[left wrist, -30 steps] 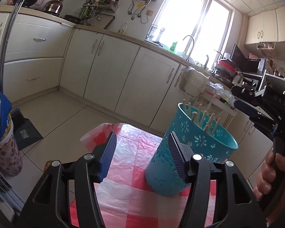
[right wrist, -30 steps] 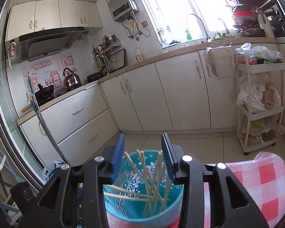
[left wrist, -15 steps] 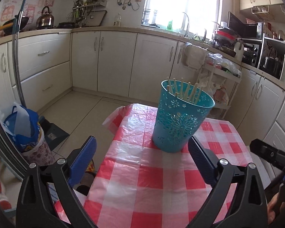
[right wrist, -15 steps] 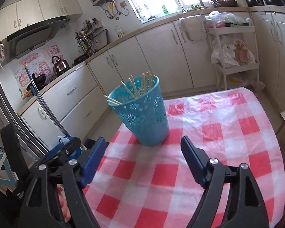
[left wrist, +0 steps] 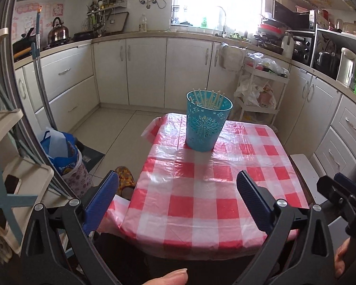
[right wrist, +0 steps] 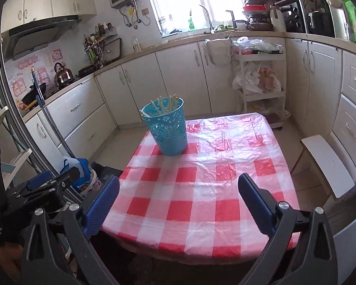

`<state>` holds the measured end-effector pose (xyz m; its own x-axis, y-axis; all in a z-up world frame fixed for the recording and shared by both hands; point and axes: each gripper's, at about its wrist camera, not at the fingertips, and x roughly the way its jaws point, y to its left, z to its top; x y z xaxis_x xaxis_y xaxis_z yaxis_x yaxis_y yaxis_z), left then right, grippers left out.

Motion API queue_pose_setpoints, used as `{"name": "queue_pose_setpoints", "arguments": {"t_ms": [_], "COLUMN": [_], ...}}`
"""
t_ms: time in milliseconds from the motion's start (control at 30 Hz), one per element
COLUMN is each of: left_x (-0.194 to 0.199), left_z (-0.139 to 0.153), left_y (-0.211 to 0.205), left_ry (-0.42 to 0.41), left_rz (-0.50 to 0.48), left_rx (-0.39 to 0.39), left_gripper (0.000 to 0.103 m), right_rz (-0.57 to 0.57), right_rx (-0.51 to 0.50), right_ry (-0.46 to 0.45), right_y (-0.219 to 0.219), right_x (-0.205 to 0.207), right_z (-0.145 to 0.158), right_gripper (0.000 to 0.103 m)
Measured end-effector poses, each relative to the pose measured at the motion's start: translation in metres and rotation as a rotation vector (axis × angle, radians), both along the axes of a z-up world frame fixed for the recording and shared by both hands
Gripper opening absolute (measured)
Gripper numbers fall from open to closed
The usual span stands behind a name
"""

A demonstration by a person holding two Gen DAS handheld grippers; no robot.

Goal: Organize utensils

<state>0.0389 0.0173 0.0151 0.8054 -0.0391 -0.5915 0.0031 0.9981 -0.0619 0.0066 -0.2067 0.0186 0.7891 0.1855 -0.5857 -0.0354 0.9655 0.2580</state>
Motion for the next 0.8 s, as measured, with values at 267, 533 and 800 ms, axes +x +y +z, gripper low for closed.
{"name": "queue_pose_setpoints", "arguments": {"t_ms": [267,533,800], "left_x": [-0.081,-0.136,-0.163], "left_z": [0.027,0.023,0.029], "left_y": [-0.007,0.003,0.003], "left_ry": [0.01,0.027,0.004], "left_rz": [-0.1,0.015,0.023], "left_rx": [0.035,0.002,0.026], "left_gripper": [0.095,0.095,0.095], "right_rz": [0.054,0.045,0.032], "right_rx": [0.07,0.03,0.011], "right_ry": [0.044,-0.029,-0.045], "right_y": [0.013,0.033,0.032], "right_x": [-0.082,-0.144,-0.17], "right_z": [0.013,0.033,0.039], "right_gripper": [0.096,0.096,0.096]}}
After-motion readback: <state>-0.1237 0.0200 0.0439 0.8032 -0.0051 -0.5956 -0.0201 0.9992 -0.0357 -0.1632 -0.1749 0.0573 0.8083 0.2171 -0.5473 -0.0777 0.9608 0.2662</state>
